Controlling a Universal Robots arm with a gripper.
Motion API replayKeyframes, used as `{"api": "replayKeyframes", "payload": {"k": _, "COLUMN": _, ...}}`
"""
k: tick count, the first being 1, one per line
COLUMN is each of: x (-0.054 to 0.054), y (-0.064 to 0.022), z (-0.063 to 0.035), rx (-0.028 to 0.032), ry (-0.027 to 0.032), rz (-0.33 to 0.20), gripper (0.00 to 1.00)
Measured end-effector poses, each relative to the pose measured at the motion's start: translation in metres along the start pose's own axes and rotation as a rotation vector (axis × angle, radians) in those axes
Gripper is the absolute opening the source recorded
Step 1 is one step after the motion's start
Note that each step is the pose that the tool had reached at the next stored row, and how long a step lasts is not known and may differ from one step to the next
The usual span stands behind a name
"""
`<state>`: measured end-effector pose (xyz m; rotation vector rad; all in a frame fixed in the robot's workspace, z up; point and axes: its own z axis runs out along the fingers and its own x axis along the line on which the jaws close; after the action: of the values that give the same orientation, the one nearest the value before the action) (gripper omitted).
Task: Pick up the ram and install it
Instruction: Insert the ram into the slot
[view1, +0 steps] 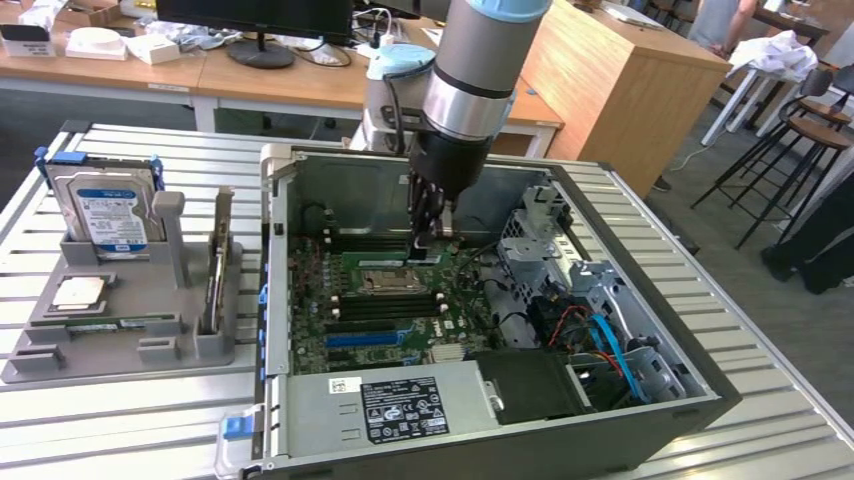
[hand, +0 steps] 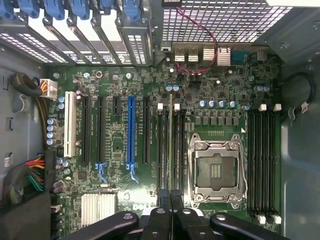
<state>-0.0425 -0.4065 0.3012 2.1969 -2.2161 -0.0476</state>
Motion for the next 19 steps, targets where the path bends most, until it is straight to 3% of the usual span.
{"api": "replayKeyframes", "payload": {"k": 19, "x": 0.0, "y": -0.0005, "z": 0.0135, "rx": 0.0001, "ry": 0.0, "rz": 0.0, "gripper": 0.11}}
